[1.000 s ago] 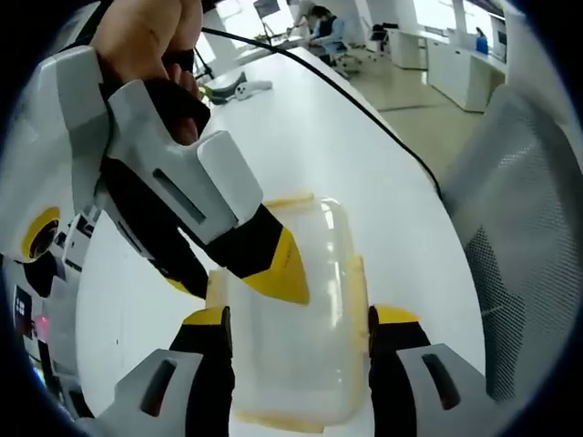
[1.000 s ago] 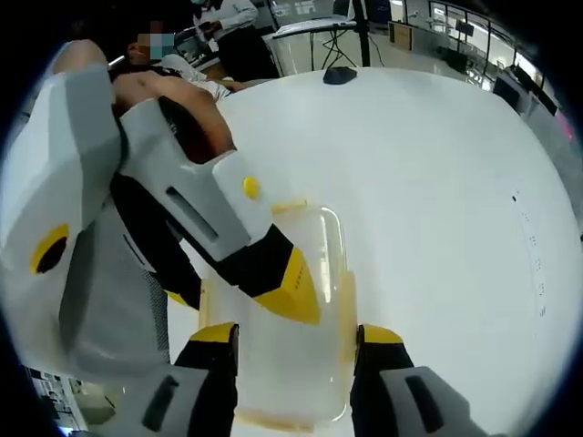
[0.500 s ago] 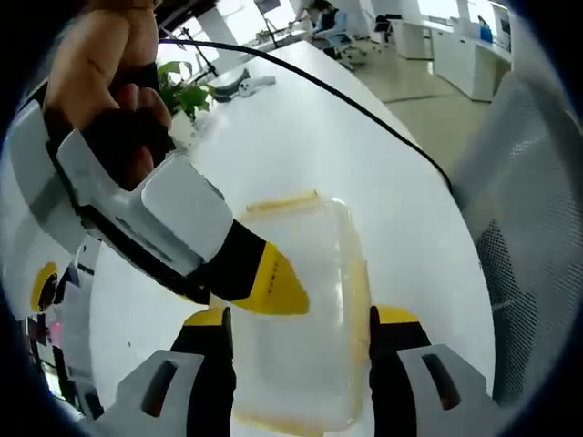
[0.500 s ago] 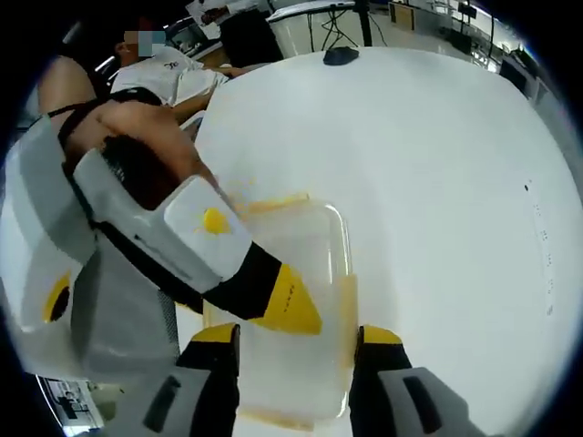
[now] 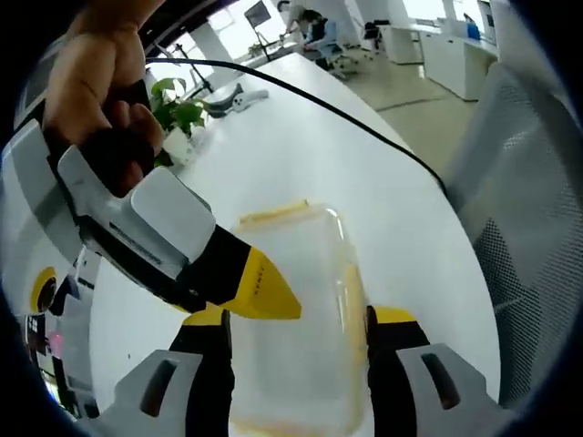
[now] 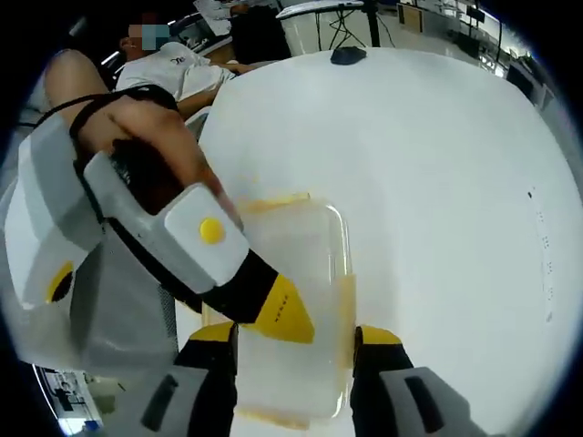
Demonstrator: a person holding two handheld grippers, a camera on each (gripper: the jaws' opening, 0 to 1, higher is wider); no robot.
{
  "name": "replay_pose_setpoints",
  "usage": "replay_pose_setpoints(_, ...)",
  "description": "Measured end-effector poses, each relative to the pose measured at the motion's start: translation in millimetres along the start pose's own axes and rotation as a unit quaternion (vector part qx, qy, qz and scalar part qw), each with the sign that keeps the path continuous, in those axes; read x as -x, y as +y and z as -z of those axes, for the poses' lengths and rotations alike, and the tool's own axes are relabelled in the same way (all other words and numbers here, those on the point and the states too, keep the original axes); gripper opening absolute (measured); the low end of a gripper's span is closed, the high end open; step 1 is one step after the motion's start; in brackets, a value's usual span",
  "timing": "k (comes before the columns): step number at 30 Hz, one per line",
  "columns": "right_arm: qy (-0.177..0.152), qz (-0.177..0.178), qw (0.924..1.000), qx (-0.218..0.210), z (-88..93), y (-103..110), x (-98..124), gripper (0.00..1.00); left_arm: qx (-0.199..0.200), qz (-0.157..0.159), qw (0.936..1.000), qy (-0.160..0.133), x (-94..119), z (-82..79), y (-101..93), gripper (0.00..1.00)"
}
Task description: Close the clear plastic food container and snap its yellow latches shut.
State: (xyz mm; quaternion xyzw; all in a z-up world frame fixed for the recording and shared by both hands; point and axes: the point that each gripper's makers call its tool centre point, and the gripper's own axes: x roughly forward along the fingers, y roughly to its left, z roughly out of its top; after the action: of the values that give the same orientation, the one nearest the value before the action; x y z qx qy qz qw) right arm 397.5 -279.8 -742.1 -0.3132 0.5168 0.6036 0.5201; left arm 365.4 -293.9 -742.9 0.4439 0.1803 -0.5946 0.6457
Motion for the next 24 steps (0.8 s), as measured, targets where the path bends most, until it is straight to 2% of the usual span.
replay_pose_setpoints(4, -0.026, 0.008, 0.9996, -0.001, -0.6, -0.3, 0.6, 0.49, -0.019, 0.012, 0.9997, -0.004, 2.6, -2.5, -2.5, 0.53)
replay_pose_setpoints(5, -0.033, 0.022, 0.9992, -0.004, -1.6, -2.0, 2.4, 0.50, -0.021, 0.013, 0.9997, -0.004, 4.8, -2.8, -3.2, 0.51)
replay_pose_setpoints(7, -0.038, 0.044, 0.9981, 0.019, -1.6, -5.3, 7.1, 0.49, -0.014, 0.026, 0.9993, -0.021, 10.4, -9.3, -5.8, 0.46)
replay_pose_setpoints(9, -0.046, 0.046, 0.9977, 0.018, -1.5, -0.8, 11.3, 0.51, 0.013, 0.022, 0.9992, -0.029, 14.8, -13.0, -1.3, 0.51)
replay_pose_setpoints(10, -0.052, 0.049, 0.9973, 0.017, -2.1, 0.3, 12.4, 0.52, 0.010, 0.025, 0.9991, -0.033, 19.2, -14.6, 1.7, 0.52)
replay_pose_setpoints(12, -0.054, 0.050, 0.9970, 0.025, -1.2, 5.5, 14.8, 0.52, 0.043, 0.046, 0.9971, -0.042, 24.9, -16.6, -0.1, 0.52)
replay_pose_setpoints(14, -0.058, 0.066, 0.9956, 0.033, -1.7, 5.0, 17.5, 0.54, 0.039, 0.049, 0.9969, -0.049, 32.0, -17.8, 5.0, 0.52)
replay_pose_setpoints(15, -0.062, 0.071, 0.9949, 0.035, -2.4, 7.1, 19.4, 0.56, 0.046, 0.066, 0.9953, -0.053, 34.9, -18.4, 2.3, 0.54)
replay_pose_setpoints(19, -0.072, 0.078, 0.9938, 0.034, -1.4, 11.8, 23.1, 0.60, 0.058, 0.069, 0.9948, -0.048, 41.5, -11.4, 12.0, 0.60)
replay_pose_setpoints(20, -0.075, 0.078, 0.9935, 0.033, -0.5, 14.4, 24.1, 0.60, 0.079, 0.073, 0.9928, -0.052, 43.9, -10.3, 14.9, 0.62)
replay_pose_setpoints(22, -0.080, 0.087, 0.9923, 0.038, 0.4, 17.6, 25.2, 0.63, 0.095, 0.075, 0.9912, -0.054, 47.6, -5.6, 21.8, 0.67)
replay_pose_setpoints(24, -0.085, 0.094, 0.9912, 0.037, 1.6, 19.1, 25.8, 0.69, 0.120, 0.087, 0.9878, -0.047, 49.3, 1.4, 24.1, 0.74)
